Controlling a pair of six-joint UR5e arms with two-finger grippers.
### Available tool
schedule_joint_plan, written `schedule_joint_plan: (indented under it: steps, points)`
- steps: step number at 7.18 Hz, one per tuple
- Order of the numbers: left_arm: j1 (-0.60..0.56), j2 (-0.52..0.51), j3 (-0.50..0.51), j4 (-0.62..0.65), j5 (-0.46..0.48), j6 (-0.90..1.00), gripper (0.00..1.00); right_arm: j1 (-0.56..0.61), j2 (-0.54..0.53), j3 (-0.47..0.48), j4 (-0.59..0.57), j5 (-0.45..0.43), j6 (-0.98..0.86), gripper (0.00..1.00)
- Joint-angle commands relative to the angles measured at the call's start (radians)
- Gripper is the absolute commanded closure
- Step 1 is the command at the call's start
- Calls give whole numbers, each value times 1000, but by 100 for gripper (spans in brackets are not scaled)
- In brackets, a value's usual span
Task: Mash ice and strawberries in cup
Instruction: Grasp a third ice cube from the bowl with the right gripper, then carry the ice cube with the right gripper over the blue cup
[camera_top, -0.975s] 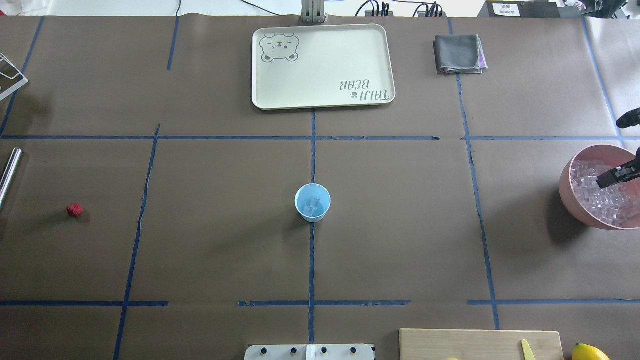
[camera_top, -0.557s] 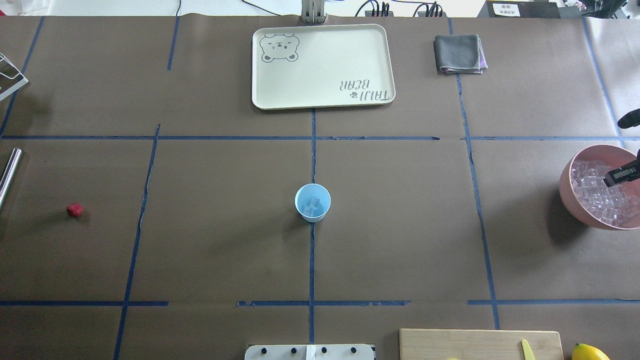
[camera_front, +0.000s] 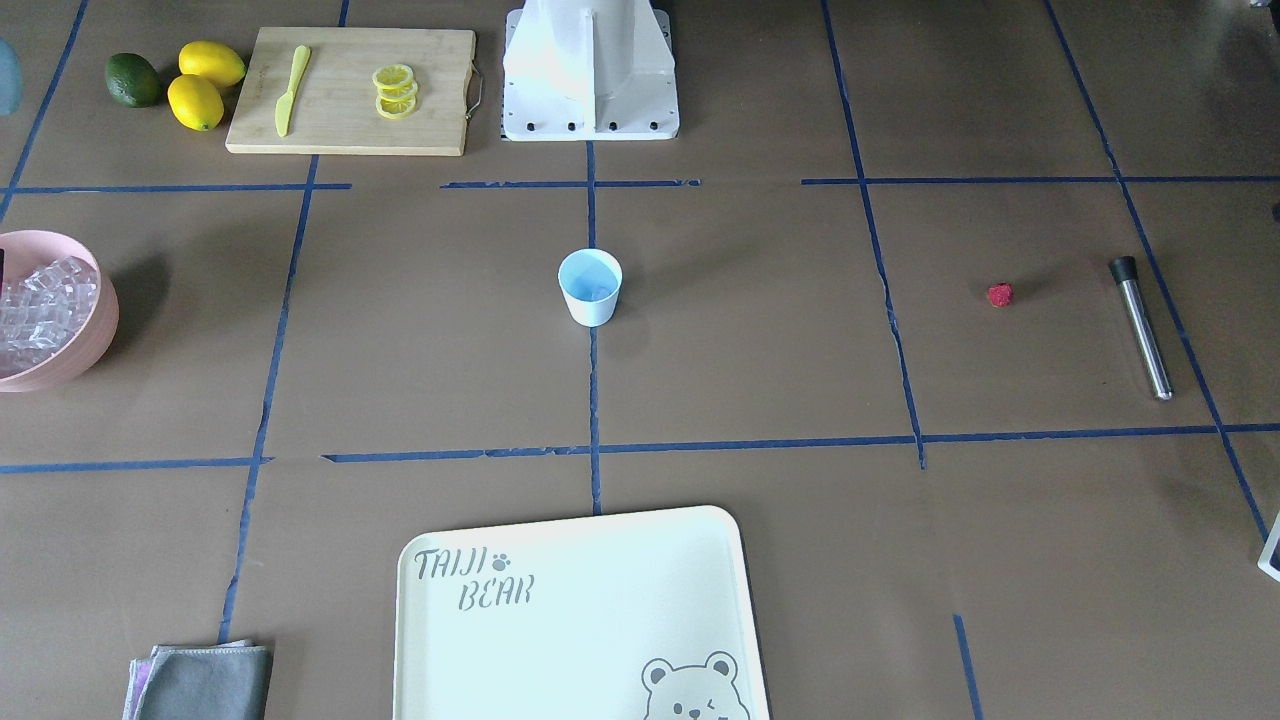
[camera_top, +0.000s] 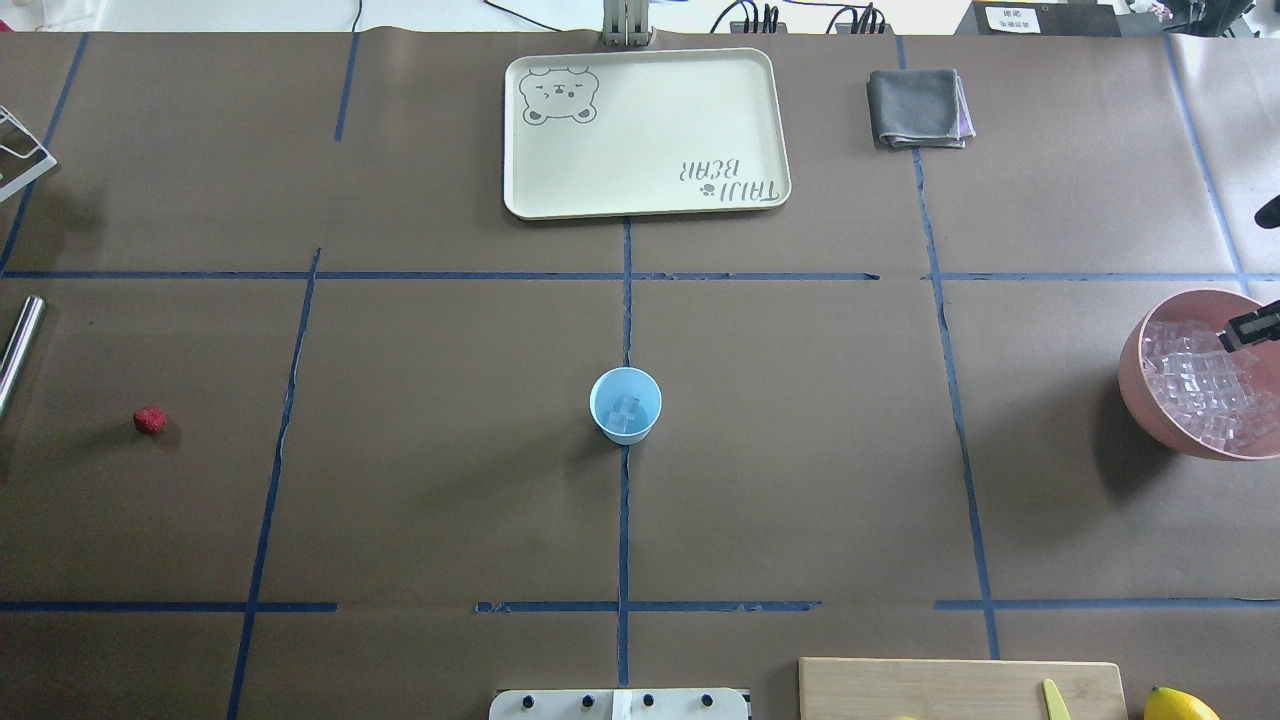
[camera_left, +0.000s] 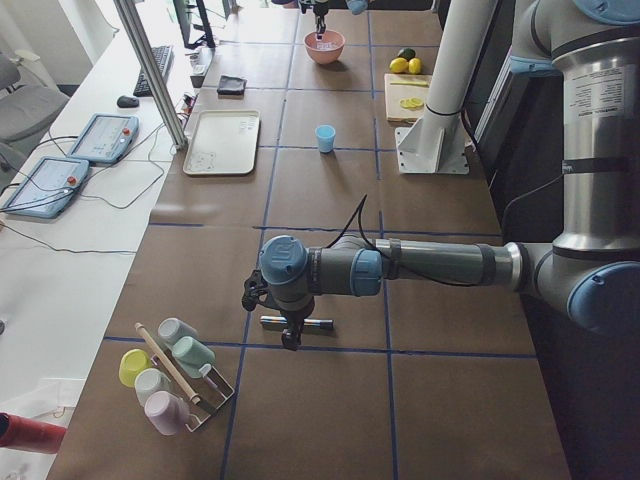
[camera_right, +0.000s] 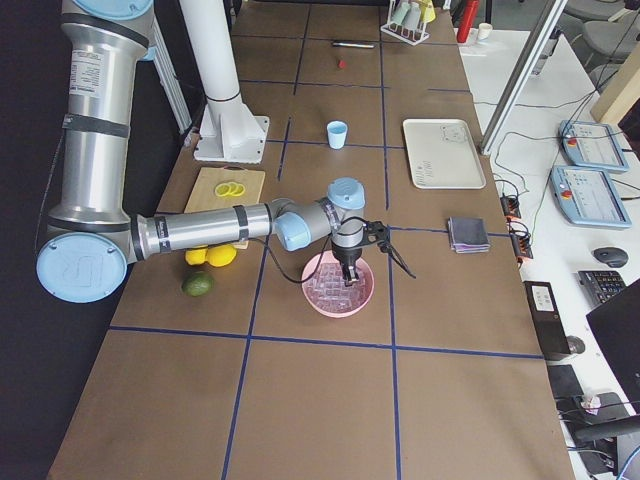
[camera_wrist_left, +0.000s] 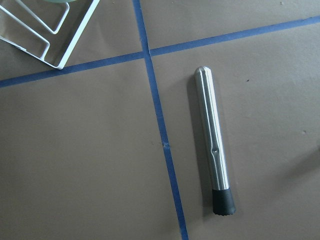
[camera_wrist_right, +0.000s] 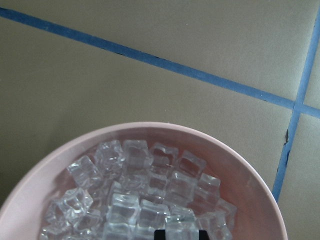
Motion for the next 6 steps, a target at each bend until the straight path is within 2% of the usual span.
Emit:
schedule_joint_plan:
  steps: [1,2,4,5,6]
  points:
    - [-1,3,-12,2,0,-1,0,5,143,133,-263,41,47,100]
    - [-3,6,-17,2,0,-1,0,-17,244,132,-306,59,155,100]
    - [-3,6,-17,2,0,-1,0,-159,390,111,-309,50,395,100]
    - [-3,6,-17,2,0,-1,0,-217,486,76,-309,40,505,100]
    - [-3,6,-17,2,0,-1,0,-289,580,39,-315,-12,651,100]
